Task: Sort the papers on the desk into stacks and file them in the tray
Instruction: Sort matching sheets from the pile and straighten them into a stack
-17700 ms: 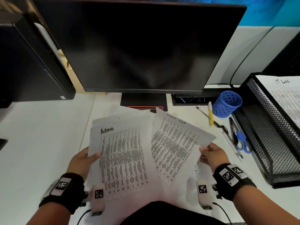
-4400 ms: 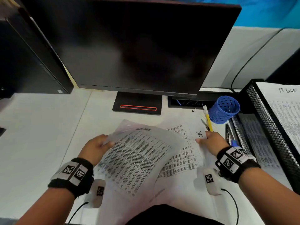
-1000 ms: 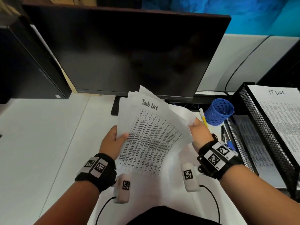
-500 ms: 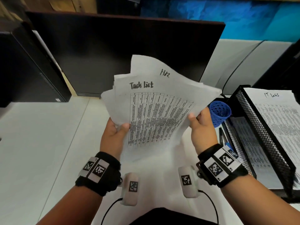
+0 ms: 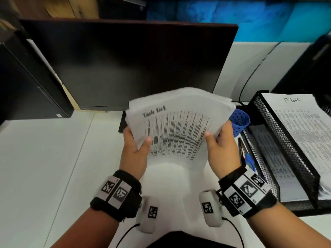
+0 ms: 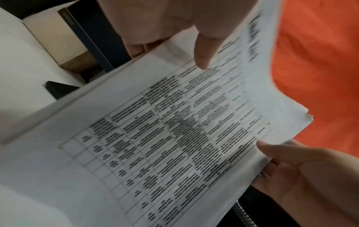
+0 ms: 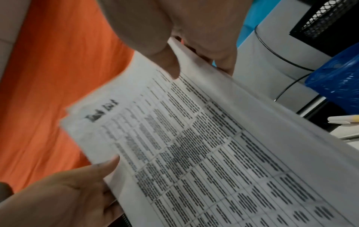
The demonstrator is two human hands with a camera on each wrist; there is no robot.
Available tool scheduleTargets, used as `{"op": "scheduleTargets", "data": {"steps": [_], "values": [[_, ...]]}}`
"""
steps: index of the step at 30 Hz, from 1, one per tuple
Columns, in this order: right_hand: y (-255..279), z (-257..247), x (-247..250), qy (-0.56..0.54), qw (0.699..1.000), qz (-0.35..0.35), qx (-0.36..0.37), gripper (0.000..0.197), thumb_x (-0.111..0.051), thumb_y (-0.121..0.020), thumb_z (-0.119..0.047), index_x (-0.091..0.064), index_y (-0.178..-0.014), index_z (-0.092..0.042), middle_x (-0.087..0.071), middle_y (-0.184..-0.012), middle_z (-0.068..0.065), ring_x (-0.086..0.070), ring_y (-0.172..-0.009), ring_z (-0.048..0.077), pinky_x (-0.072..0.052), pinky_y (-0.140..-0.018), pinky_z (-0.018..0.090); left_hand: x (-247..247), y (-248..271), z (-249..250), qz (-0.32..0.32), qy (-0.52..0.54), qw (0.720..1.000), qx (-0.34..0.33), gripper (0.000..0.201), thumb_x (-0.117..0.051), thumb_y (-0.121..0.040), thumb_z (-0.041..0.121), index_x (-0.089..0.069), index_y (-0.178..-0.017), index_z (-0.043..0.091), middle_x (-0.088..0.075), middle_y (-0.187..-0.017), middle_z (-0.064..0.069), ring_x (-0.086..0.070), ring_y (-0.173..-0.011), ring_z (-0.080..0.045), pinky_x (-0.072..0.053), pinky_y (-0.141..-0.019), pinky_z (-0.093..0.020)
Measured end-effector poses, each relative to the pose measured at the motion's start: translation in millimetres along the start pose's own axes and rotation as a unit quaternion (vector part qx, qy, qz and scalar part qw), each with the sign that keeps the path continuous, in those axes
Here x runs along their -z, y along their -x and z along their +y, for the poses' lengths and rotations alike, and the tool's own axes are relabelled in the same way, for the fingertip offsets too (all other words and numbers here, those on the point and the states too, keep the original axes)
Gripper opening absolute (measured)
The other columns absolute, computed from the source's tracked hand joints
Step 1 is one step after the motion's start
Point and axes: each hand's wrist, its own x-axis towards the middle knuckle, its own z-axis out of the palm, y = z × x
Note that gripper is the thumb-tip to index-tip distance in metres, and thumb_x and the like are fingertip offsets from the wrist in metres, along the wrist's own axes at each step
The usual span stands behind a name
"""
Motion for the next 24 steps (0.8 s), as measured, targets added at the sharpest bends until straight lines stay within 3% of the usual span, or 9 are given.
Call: {"op": "scheduleTargets", "data": {"steps": [4,7,10,12,14,16,18,22,24], "values": [[5,1,-5,-0.008,1.0,0.009,-0.009,0.024,-0.044,-0.095,-0.002,-0.043,-0.111,-0.019,-0.054,-0.094,-0.02,-0.052,-0.082,-0.022,-0.038,-0.068,-0.004,-8,-2,3,0.01,-0.004,1.0,0.001,0.028,-0.039,-0.1,0.017,-0.037,-0.121,0.036,-0.053,-0.106,0.023,-0.05,-0.093,0.012,-0.038,-0.068,0.002],[13,6,-12,-0.006,0.999,0.0,-0.042,0.025,-0.046,-0.095,-0.003,-0.038,-0.094,-0.026,-0.045,-0.081,-0.022,-0.048,-0.07,-0.026,-0.036,-0.063,-0.005,-14,2,-6,0.005,-0.004,1.0,0.022,0.03,-0.041,-0.099,0.018,-0.032,-0.119,0.038,-0.049,-0.102,0.028,-0.047,-0.088,0.015,-0.036,-0.061,0.007],[17,18,-20,0.031,0.998,0.0,-0.058,0.039,-0.046,-0.095,-0.003,-0.029,-0.077,-0.033,-0.034,-0.072,-0.02,-0.044,-0.061,-0.013,-0.035,-0.06,-0.003,-17,1,-17,0.013,-0.014,0.999,0.051,0.036,-0.049,-0.096,0.018,-0.034,-0.125,0.031,-0.051,-0.103,0.021,-0.051,-0.09,0.003,-0.036,-0.062,0.003],[19,26,-22,0.049,0.996,0.008,-0.07,0.038,-0.045,-0.096,-0.007,-0.029,-0.075,-0.034,-0.034,-0.071,-0.019,-0.039,-0.062,-0.007,-0.035,-0.057,0.0,-16,-1,-22,0.024,-0.02,0.997,0.066,0.038,-0.053,-0.094,0.017,-0.037,-0.128,0.026,-0.053,-0.108,0.015,-0.052,-0.094,-0.004,-0.035,-0.067,-0.003],[19,29,-21,0.053,0.996,0.015,-0.073,0.031,-0.045,-0.096,-0.007,-0.035,-0.081,-0.032,-0.038,-0.073,-0.019,-0.04,-0.064,-0.006,-0.035,-0.057,0.005,-13,-3,-26,0.034,-0.017,0.996,0.077,0.032,-0.052,-0.094,0.017,-0.039,-0.119,0.031,-0.054,-0.112,0.011,-0.051,-0.1,-0.009,-0.036,-0.071,-0.008],[16,28,-19,0.024,0.996,0.022,-0.08,0.02,-0.049,-0.094,-0.006,-0.045,-0.105,-0.023,-0.048,-0.087,-0.02,-0.048,-0.075,-0.012,-0.041,-0.066,0.006,-8,-5,-28,0.038,-0.013,0.996,0.078,0.031,-0.053,-0.094,0.016,-0.039,-0.116,0.034,-0.055,-0.114,0.012,-0.052,-0.105,-0.011,-0.038,-0.077,-0.014],[9,20,-15,-0.031,0.996,0.049,-0.069,0.039,-0.054,-0.092,-0.004,-0.039,-0.126,-0.016,-0.054,-0.104,-0.018,-0.054,-0.092,-0.014,-0.046,-0.086,0.008,-3,-7,-28,0.028,-0.015,0.997,0.072,0.035,-0.055,-0.093,0.016,-0.041,-0.122,0.031,-0.056,-0.117,0.012,-0.052,-0.109,-0.01,-0.037,-0.078,-0.013],[-4,-20,-2,-0.11,0.987,0.106,0.048,0.076,-0.059,-0.087,0.0,-0.021,-0.134,-0.045,-0.049,-0.127,0.005,-0.055,-0.117,0.015,-0.046,-0.102,0.034,-1,-10,-24,0.005,-0.008,0.998,0.058,0.047,-0.054,-0.094,0.018,-0.037,-0.137,0.026,-0.055,-0.124,0.011,-0.049,-0.114,-0.008,-0.036,-0.09,-0.02],[-10,-36,1,-0.038,0.986,0.103,0.126,0.084,-0.063,-0.085,-0.005,-0.016,-0.137,-0.051,-0.042,-0.132,0.0,-0.045,-0.126,0.009,-0.038,-0.109,0.033,-2,-11,-22,-0.004,-0.003,0.999,0.045,0.047,-0.054,-0.093,0.019,-0.036,-0.136,0.027,-0.055,-0.124,0.011,-0.05,-0.113,-0.008,-0.037,-0.091,-0.022]]}}
